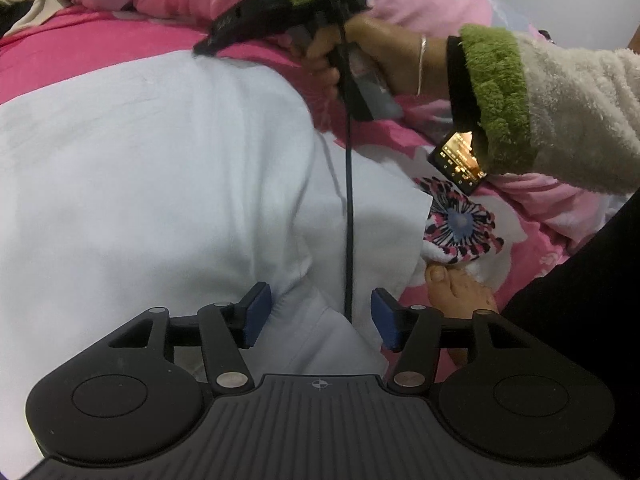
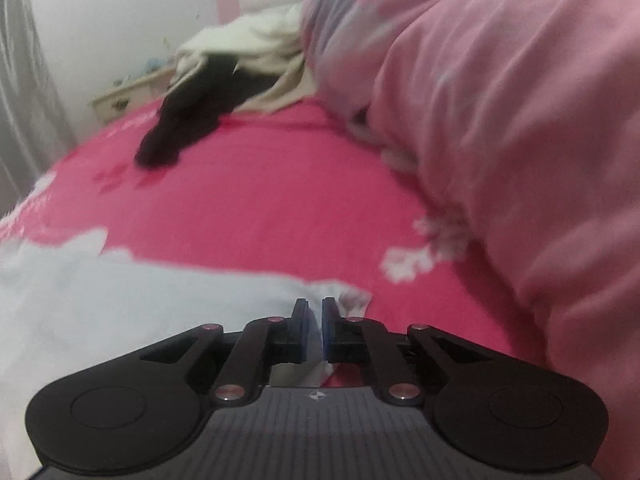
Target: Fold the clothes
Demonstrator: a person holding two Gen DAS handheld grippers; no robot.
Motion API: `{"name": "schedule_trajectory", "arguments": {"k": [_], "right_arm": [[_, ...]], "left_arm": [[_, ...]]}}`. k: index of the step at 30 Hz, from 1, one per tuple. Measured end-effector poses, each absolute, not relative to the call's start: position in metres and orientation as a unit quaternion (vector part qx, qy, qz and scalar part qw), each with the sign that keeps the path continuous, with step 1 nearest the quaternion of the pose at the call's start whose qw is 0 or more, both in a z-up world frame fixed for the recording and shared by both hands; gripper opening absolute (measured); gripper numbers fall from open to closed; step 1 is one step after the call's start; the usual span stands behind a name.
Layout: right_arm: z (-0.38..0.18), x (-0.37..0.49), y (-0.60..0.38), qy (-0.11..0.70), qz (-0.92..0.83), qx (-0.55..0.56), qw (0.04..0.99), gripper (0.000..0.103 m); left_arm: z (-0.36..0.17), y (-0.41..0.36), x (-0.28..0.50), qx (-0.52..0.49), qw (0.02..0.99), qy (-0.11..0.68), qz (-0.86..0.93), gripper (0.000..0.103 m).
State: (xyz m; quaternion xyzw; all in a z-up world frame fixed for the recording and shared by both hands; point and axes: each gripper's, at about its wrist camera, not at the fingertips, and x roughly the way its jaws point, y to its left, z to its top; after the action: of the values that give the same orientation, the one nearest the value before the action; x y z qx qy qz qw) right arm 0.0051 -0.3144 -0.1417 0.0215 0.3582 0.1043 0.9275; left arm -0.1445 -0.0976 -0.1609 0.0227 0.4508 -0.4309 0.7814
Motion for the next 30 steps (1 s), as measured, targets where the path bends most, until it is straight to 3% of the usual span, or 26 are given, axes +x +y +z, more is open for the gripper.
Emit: {"name": "schedule_trajectory", "arguments": {"k": [4, 10, 16, 23, 30], "right_arm": [[-0.114, -0.018, -0.327, 0.339, 0.103, 0.029, 0.934, 0.01], [-0.084, -0.091, -0.314, 0.378, 0.235, 0.006, 0.896, 0.012], [-0.14, -0.107, -0.294, 0.45, 0.192, -0.069, 0.869, 0.011], [-0.092, -0.137, -0.286, 0.398, 0.225, -0.074, 0.886, 0.016], [-0.139, -0.154, -0.257, 0.446, 0.245, -0.083, 0.857, 0.012]], "left_arm": [[-0.161, -0.098, -0.145, 0.023, 0.781, 0.449, -0.434, 0.057], [-0.16, -0.096, -0.144, 0.018, 0.779, 0.449, -0.438, 0.059], [-0.155, -0.094, -0.142, 0.019, 0.782, 0.449, -0.432, 0.059], [-0.139, -0.081, -0.145, -0.008, 0.784, 0.443, -0.435, 0.059], [-0.15, -0.09, -0.153, 0.018, 0.759, 0.476, -0.444, 0.059]]}}
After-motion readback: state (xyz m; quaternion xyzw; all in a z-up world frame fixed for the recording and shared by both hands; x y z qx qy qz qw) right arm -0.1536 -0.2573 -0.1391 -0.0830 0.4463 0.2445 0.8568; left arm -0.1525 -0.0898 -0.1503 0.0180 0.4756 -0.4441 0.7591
